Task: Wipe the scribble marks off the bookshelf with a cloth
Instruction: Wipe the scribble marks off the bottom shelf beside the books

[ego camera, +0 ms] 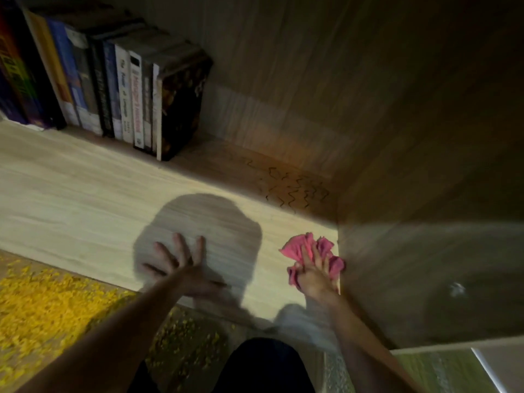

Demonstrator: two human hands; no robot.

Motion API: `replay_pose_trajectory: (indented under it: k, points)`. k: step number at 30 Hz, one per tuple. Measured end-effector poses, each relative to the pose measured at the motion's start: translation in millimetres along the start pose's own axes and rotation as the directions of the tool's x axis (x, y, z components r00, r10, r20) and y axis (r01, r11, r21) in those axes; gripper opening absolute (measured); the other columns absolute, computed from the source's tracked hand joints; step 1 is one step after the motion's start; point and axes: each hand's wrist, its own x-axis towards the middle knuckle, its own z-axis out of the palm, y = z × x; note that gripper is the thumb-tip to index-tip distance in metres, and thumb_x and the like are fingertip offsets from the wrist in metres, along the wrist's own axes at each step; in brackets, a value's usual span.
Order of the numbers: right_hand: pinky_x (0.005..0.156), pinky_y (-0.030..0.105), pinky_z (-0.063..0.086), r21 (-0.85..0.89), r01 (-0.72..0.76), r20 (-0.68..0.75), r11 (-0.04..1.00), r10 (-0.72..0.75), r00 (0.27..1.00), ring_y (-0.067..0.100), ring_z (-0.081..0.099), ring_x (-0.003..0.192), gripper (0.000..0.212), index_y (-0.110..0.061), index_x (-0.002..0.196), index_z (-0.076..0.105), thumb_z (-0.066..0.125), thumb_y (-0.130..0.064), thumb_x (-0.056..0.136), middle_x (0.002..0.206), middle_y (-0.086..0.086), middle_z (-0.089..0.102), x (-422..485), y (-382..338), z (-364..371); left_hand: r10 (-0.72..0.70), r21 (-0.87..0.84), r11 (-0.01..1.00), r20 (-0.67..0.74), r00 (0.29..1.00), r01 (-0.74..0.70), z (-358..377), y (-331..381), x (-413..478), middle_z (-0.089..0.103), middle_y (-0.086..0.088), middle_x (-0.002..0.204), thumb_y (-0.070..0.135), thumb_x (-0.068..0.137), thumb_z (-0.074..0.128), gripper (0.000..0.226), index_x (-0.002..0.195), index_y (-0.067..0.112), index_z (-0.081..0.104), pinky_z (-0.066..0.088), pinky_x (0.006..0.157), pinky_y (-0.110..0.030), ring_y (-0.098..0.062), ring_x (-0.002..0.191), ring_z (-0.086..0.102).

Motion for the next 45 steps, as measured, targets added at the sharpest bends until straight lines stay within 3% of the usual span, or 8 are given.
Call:
replay_pose_trajectory:
  k: [8, 19, 25, 31, 35, 40, 43, 45]
  points:
    - [0.111, 0.041, -0.024, -0.151, 0.363, 0.043, 0.919, -0.361, 0.932, 0.017, -0.041, 0.132, 0.057, -0.039, 0.145, -0.014, 0.010, -0.049, 0.094, 0.144, -0.016, -0.036, -42.4, -18.8, 38.6, -0.036, -0.029, 0.999, 0.033, 0.999, 0.037, -4.6, 3.8, -0.9, -0.046, -0.011, 0.145, 0.081, 0.066, 0.057, 0.125, 0.144, 0.036, -0.029, 0.000, 0.100, -0.078, -0.051, 0.130, -0.036]
    - [0.115, 0.047, -0.013, 0.109, -0.167, -0.054, 0.980, 0.174, 0.983, 0.027, -0.025, 0.142, 0.059, -0.032, 0.151, -0.009, 0.025, -0.032, 0.103, 0.155, -0.007, -0.026, 17.4, -8.2, 3.8, -0.036, -0.042, 0.998, 0.043, 0.998, 0.038, -6.8, 6.0, -7.3, -0.048, -0.011, 0.143, 0.081, 0.065, 0.059, 0.126, 0.143, 0.038, -0.029, -0.005, 0.100, -0.076, -0.050, 0.130, -0.037]
    - [0.115, 0.047, -0.013, -0.010, 0.135, -0.060, 0.991, -0.135, 0.989, 0.017, -0.027, 0.142, 0.054, -0.040, 0.142, -0.017, 0.020, -0.039, 0.102, 0.148, -0.015, -0.031, -30.4, 17.3, 37.2, -0.020, -0.056, 0.998, 0.044, 0.999, 0.022, -6.1, 3.3, -7.0, -0.050, -0.009, 0.142, 0.082, 0.061, 0.060, 0.128, 0.143, 0.040, -0.030, -0.006, 0.100, -0.076, -0.048, 0.129, -0.040]
    - [0.115, 0.041, -0.011, -0.210, -0.038, -0.254, 0.977, -0.017, 0.967, 0.035, 0.035, 0.137, 0.054, -0.014, 0.132, 0.052, 0.019, -0.043, 0.099, 0.142, 0.013, 0.047, -71.2, 30.5, 62.3, -0.026, -0.046, 0.999, 0.046, 0.999, 0.028, -5.2, 3.8, -6.8, -0.050, -0.009, 0.142, 0.084, 0.061, 0.058, 0.128, 0.143, 0.040, -0.030, -0.007, 0.100, -0.076, -0.048, 0.130, -0.040]
    - [0.091, 0.042, -0.039, -0.190, -0.149, -0.225, 0.971, 0.104, 0.969, 0.032, -0.008, 0.146, 0.059, -0.012, 0.153, 0.003, 0.017, -0.037, 0.102, 0.157, 0.016, -0.011, -32.9, 15.1, 24.7, -0.026, -0.036, 0.999, 0.034, 0.999, 0.027, -4.0, 4.6, -5.1, -0.050, -0.010, 0.142, 0.087, 0.058, 0.054, 0.128, 0.143, 0.040, -0.030, -0.006, 0.099, -0.076, -0.050, 0.130, -0.038]
    - [0.112, 0.052, -0.012, -0.031, -0.279, -0.015, 0.960, 0.278, 0.960, 0.038, -0.013, 0.144, 0.068, -0.011, 0.151, -0.008, 0.023, -0.046, 0.102, 0.155, 0.019, -0.017, 50.9, -19.4, -23.7, -0.047, -0.005, 0.999, 0.028, 0.999, 0.047, -3.8, 7.0, -3.8, -0.047, -0.011, 0.144, 0.090, 0.057, 0.051, 0.128, 0.143, 0.040, -0.029, -0.006, 0.101, -0.076, -0.050, 0.131, -0.036]
    - [0.112, 0.039, 0.028, 0.187, 0.001, 0.019, 0.982, -0.005, 1.000, 0.029, 0.037, 0.135, 0.054, -0.008, 0.148, 0.029, 0.043, -0.028, 0.100, 0.151, 0.015, 0.032, 55.8, -65.4, -18.7, -0.058, -0.013, 0.998, 0.012, 0.998, 0.058, -3.0, 7.5, -1.8, -0.043, -0.010, 0.148, 0.090, 0.056, 0.052, 0.128, 0.145, 0.041, -0.025, -0.006, 0.101, -0.076, -0.050, 0.132, -0.034]
    - [0.116, 0.046, 0.012, -0.058, 0.327, -0.059, 0.943, -0.330, 0.942, 0.031, 0.014, 0.144, 0.061, -0.018, 0.153, 0.013, 0.040, -0.034, 0.101, 0.158, 0.009, 0.012, 36.4, -92.8, -2.1, -0.052, -0.013, 0.999, 0.015, 0.999, 0.052, -2.8, 6.8, -1.3, -0.044, -0.010, 0.147, 0.089, 0.056, 0.053, 0.128, 0.144, 0.041, -0.027, -0.005, 0.101, -0.075, -0.050, 0.132, -0.035]
